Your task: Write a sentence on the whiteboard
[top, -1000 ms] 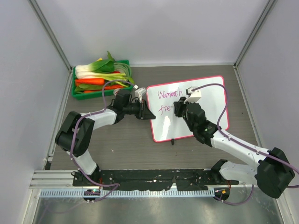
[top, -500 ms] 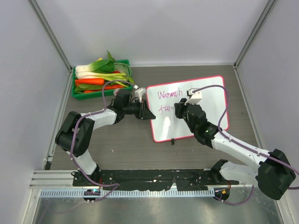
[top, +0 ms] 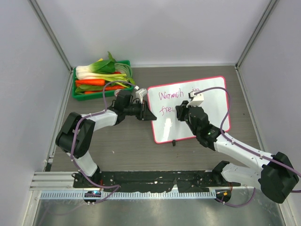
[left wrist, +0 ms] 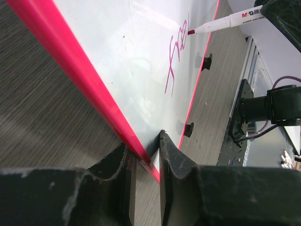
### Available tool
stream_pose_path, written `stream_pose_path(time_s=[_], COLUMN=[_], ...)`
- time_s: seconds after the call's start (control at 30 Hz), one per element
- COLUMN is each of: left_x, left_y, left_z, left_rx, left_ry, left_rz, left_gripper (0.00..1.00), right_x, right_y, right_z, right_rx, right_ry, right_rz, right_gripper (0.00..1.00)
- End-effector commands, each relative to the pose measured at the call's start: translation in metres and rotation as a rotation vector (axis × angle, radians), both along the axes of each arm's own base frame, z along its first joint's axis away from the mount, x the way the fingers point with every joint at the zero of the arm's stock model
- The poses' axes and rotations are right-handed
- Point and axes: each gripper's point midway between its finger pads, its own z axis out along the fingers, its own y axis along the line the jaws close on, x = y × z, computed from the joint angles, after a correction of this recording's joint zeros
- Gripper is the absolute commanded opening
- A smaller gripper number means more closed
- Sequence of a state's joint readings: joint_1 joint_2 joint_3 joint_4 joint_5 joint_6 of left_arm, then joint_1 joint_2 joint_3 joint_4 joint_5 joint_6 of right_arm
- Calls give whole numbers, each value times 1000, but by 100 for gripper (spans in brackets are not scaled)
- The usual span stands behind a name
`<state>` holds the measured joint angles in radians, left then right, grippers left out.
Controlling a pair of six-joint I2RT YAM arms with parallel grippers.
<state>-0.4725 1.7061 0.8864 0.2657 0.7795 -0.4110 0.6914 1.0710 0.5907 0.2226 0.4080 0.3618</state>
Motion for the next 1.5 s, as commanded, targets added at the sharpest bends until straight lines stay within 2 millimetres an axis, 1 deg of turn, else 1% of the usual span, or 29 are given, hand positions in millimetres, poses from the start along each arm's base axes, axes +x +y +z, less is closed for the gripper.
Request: stream_pose_path(time_s=[0.0,0.4,0.67,0.9,1.1,1.3,1.47], left_x=[-7,-7,-7,-8,-8,-7,-7], left_y=[10,10,10,10,10,10,10], left_z=[-44,-44,-44,-44,-45,-44,-45], left_rx=[151,151,151,152,154,153,153], left_ry=[-6,-4,-6,-5,-5,-5,-5], left_rz=[-3,-1,-3,-4,-1,-2,-4], left_gripper=[0,0,0,0,0,0,0], right_x=[5,19,24,22,14,8,3], right_y=[-3,-6,-12,-18,-19,-22,-21], right_z=[5,26,30,24,8,-1,-7], right_rx=[5,21,13,-1,-13,-28,-26], right_ry=[-14,-62,-62,-45,-10,12,32], right_rz=[-30,-81,-110,-113,-94,-87,-67], right_gripper=[1,1,1,1,1,1,2])
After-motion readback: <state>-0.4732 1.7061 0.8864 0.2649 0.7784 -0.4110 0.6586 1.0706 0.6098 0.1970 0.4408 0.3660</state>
